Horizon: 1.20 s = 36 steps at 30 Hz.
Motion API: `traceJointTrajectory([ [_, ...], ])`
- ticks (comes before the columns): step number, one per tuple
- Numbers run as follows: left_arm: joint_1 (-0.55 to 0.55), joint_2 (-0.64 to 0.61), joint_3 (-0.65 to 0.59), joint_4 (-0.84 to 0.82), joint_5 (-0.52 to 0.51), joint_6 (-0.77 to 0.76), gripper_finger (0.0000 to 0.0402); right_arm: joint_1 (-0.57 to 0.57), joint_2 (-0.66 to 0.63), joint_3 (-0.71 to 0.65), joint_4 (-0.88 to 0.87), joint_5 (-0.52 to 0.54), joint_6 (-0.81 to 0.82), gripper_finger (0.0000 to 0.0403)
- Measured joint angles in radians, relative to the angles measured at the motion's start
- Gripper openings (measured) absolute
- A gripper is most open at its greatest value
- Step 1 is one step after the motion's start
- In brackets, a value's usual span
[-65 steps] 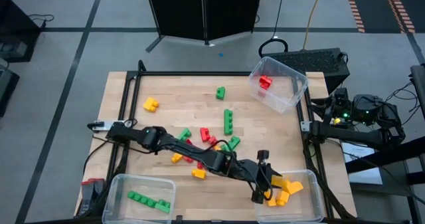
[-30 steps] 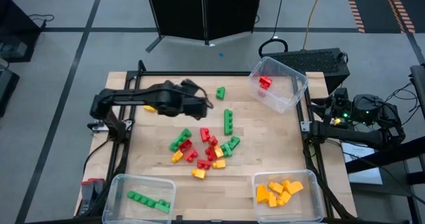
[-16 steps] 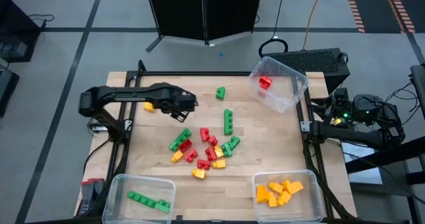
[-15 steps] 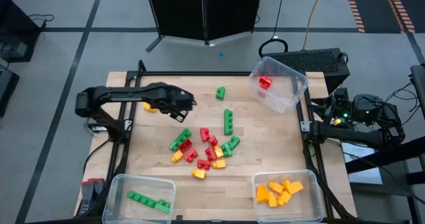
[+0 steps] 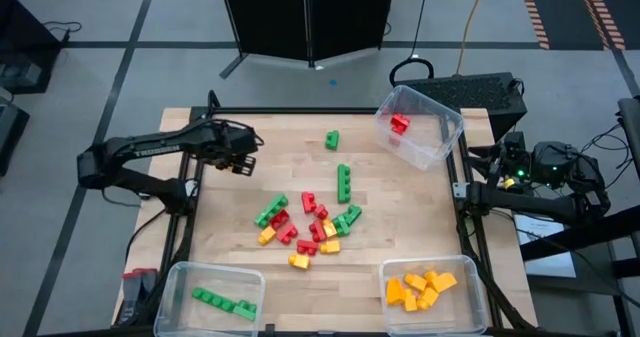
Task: Sort blocks
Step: Put the yellow game piece into the bottom right transparent bin
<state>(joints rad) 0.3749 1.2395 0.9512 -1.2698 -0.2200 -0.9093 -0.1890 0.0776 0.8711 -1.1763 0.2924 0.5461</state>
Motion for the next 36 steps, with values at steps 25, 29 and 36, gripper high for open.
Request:
traceJointTrajectory([
  [25,0.108,0.006,-0.164,0.264,0.25,0.182,0.0298,0.0,0.0,0.0,0.051,0.052,-0.01,0.0208],
  [29,0.108,0.006,-0.164,0.265,0.249,0.192,0.0299,0.0,0.0,0.0,0.051,0.052,0.019,0.0208],
  [36,0.108,0.006,-0.164,0.274,0.184,0.293,0.0299,0.0,0.0,0.0,0.051,0.053,0.072,0.0208],
])
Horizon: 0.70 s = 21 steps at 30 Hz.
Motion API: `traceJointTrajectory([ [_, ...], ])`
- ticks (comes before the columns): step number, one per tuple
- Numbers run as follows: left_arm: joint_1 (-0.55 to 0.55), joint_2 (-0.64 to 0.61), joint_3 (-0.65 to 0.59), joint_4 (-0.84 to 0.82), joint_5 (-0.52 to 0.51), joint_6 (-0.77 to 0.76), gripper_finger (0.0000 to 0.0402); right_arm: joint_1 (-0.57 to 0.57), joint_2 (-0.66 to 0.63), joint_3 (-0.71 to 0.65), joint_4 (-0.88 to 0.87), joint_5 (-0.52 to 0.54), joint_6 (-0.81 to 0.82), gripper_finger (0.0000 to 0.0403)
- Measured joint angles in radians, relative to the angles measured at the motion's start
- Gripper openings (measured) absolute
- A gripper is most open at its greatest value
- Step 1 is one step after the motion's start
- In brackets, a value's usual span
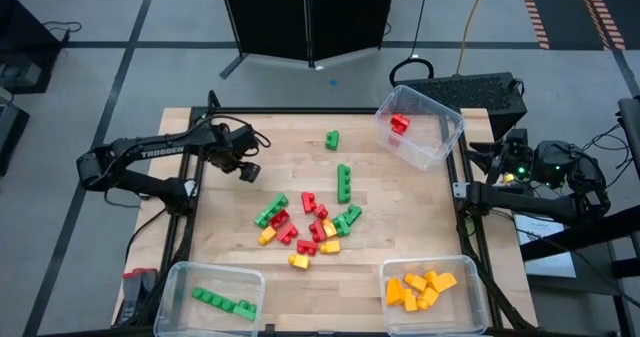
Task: Sort blocks
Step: Put the yellow game piece into the bottom right transparent bin
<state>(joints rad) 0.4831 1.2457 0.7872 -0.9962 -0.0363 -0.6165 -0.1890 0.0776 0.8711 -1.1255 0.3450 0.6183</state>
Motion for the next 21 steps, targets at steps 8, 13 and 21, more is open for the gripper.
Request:
traceJointTrajectory([
  [8,0.0,0.0,0.0,0.002,-0.03,0.022,0.0299,0.0,0.0,0.0,-0.002,0.033,-0.001,0.0208],
  [13,0.0,0.0,0.0,0.016,-0.037,0.025,0.0299,0.0,0.0,0.0,-0.002,0.051,-0.003,0.0208],
  [21,0.009,0.0,0.0,0.009,-0.046,0.062,0.0302,0.0,0.0,0.0,-0.002,0.05,-0.005,0.0208],
])
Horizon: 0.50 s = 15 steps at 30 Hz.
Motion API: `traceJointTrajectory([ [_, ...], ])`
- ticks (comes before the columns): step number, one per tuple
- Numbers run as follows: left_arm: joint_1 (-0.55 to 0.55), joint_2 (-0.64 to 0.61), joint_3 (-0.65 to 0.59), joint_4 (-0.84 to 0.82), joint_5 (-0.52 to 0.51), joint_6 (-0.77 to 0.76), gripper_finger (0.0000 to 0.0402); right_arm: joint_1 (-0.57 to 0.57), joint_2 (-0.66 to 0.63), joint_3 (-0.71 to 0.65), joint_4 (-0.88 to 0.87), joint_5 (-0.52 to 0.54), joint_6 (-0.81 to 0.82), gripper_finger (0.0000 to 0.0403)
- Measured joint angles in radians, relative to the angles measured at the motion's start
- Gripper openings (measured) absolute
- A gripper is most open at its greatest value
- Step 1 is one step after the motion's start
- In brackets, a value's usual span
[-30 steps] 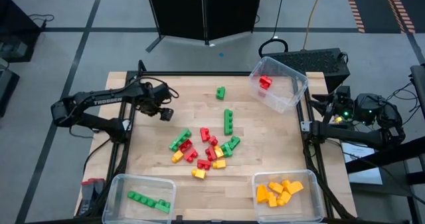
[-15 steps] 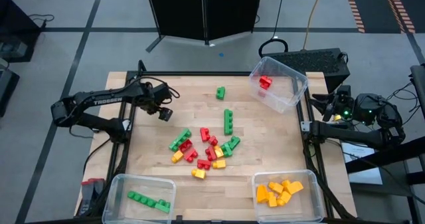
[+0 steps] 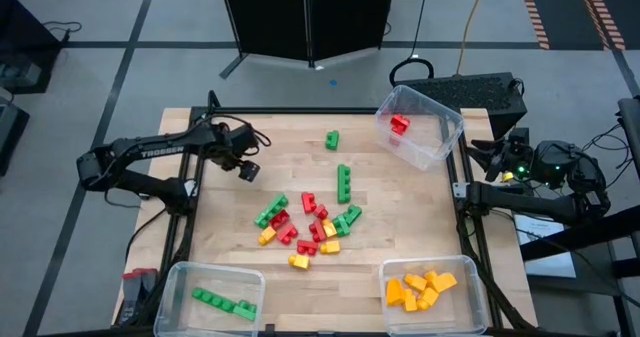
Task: Sort blocks
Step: Put the yellow game piece into the bottom right transparent bin
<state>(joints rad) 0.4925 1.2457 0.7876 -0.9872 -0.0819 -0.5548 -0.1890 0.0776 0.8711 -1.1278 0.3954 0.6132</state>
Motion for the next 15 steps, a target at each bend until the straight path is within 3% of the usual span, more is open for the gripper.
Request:
traceJointTrajectory([
  [9,0.042,0.0,0.001,-0.029,0.019,0.02,0.0372,0.0,0.0,0.0,0.0,-0.002,-0.004,0.0208],
  [15,0.111,0.002,0.001,-0.099,-0.059,0.019,0.0395,0.0,0.0,0.0,0.0,-0.002,-0.004,0.0208],
])
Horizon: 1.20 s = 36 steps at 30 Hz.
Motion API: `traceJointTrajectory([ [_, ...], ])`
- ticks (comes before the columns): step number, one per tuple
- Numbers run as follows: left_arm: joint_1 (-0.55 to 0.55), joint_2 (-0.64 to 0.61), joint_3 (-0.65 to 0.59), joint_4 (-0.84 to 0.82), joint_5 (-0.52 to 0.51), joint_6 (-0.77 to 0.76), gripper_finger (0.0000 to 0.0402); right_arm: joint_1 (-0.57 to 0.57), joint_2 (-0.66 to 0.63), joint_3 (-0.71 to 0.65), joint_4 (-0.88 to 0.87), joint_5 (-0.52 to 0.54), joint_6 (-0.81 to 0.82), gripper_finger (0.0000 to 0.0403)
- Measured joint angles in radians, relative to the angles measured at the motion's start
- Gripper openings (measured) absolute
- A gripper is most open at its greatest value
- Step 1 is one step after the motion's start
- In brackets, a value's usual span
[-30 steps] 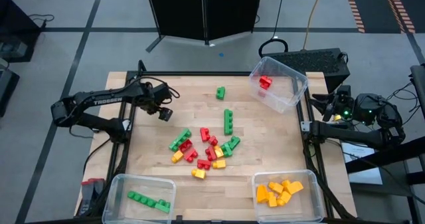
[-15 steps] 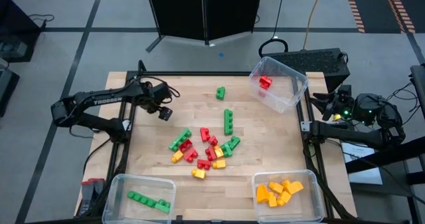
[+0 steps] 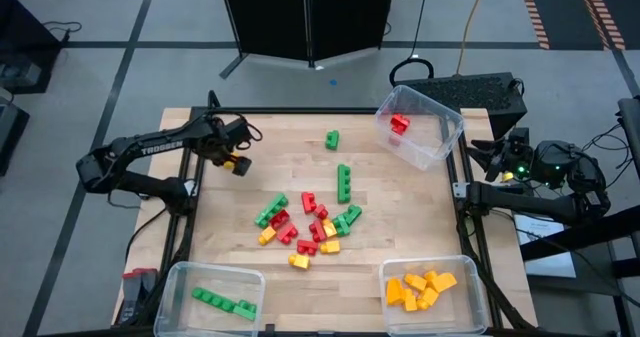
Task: Sort blocks
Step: Put the yellow game piece into the bottom right transparent bin
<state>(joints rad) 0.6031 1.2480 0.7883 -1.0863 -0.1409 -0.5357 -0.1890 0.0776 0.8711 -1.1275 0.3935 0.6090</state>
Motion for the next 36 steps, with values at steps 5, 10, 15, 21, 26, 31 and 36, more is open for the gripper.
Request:
traceJointTrajectory([
  [5,0.028,0.018,0.0,0.009,-0.048,0.003,0.0392,0.0,0.0,0.0,0.0,0.0,0.0,0.0208],
  [10,0.044,0.084,-0.021,0.05,-0.05,0.073,0.0392,0.0,0.0,0.0,0.0,-0.001,0.0,0.0208],
  [15,0.077,0.165,-0.049,0.128,-0.051,0.121,0.0392,0.0,0.0,0.0,0.0,-0.002,0.007,0.0208],
  [21,0.127,0.223,-0.06,0.164,-0.06,0.185,0.0392,0.0,0.0,0.0,0.001,-0.002,0.022,0.0208],
  [26,0.154,0.228,-0.061,0.199,-0.033,0.209,0.0384,0.0,0.001,0.0,0.001,-0.002,0.027,0.0208],
  [31,0.155,0.229,-0.062,0.202,-0.002,0.18,0.0351,0.0,0.001,0.0,0.001,-0.002,0.034,0.0208],
  [36,0.123,0.22,-0.061,0.216,0.102,0.163,0.0322,0.0,0.001,0.0,0.001,-0.002,0.034,0.0208],
])
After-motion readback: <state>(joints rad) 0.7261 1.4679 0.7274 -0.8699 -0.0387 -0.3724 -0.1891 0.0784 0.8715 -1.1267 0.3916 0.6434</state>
